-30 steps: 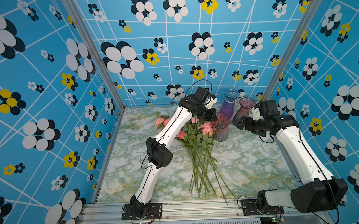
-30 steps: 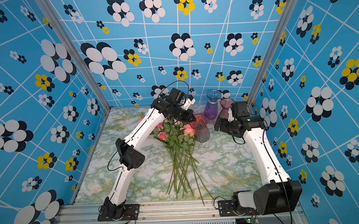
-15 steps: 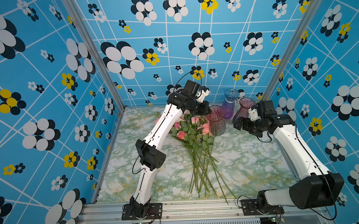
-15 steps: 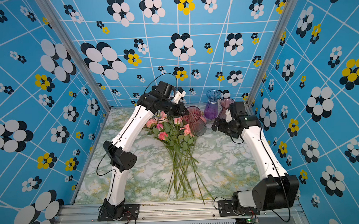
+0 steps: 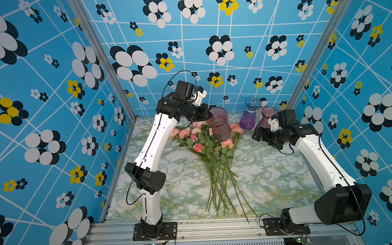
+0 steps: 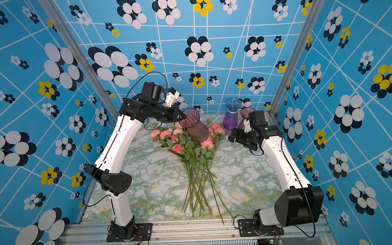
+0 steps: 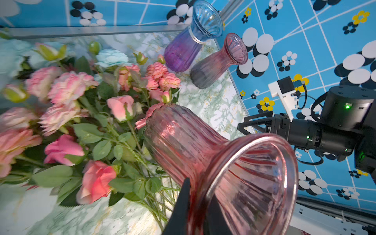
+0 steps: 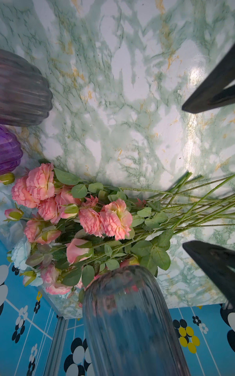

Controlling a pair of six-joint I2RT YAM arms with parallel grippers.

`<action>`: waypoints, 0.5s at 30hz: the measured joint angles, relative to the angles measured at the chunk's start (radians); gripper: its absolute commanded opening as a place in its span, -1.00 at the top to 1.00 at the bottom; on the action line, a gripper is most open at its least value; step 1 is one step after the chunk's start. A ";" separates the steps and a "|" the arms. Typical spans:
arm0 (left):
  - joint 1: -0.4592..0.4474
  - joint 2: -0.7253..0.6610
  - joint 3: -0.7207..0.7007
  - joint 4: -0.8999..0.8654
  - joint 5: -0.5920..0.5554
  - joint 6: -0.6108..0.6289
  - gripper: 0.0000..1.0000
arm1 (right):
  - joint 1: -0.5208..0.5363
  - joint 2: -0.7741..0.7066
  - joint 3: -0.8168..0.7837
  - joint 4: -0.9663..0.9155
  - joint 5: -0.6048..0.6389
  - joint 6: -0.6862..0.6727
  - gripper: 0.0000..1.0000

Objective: Place the pink flowers into the vase
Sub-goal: Place the vase at the corner of the board.

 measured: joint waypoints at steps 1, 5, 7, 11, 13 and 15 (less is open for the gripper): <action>0.029 -0.024 -0.019 -0.006 -0.004 0.003 1.00 | 0.009 0.010 0.000 0.006 0.000 0.003 -0.98; 0.134 -0.115 -0.109 -0.016 -0.027 0.011 1.00 | 0.059 0.051 0.006 0.017 -0.005 0.011 -0.99; 0.180 -0.154 -0.148 -0.030 -0.040 0.018 1.00 | 0.075 0.071 0.015 0.022 -0.011 0.014 -0.99; 0.262 -0.212 -0.212 -0.063 -0.063 0.036 1.00 | 0.092 0.107 0.036 0.041 -0.019 0.023 -0.99; 0.299 -0.230 -0.237 -0.078 -0.075 0.043 1.00 | 0.097 0.120 0.037 0.050 -0.024 0.026 -0.99; 0.339 -0.243 -0.259 -0.095 -0.089 0.052 1.00 | 0.105 0.135 0.041 0.055 -0.031 0.029 -0.99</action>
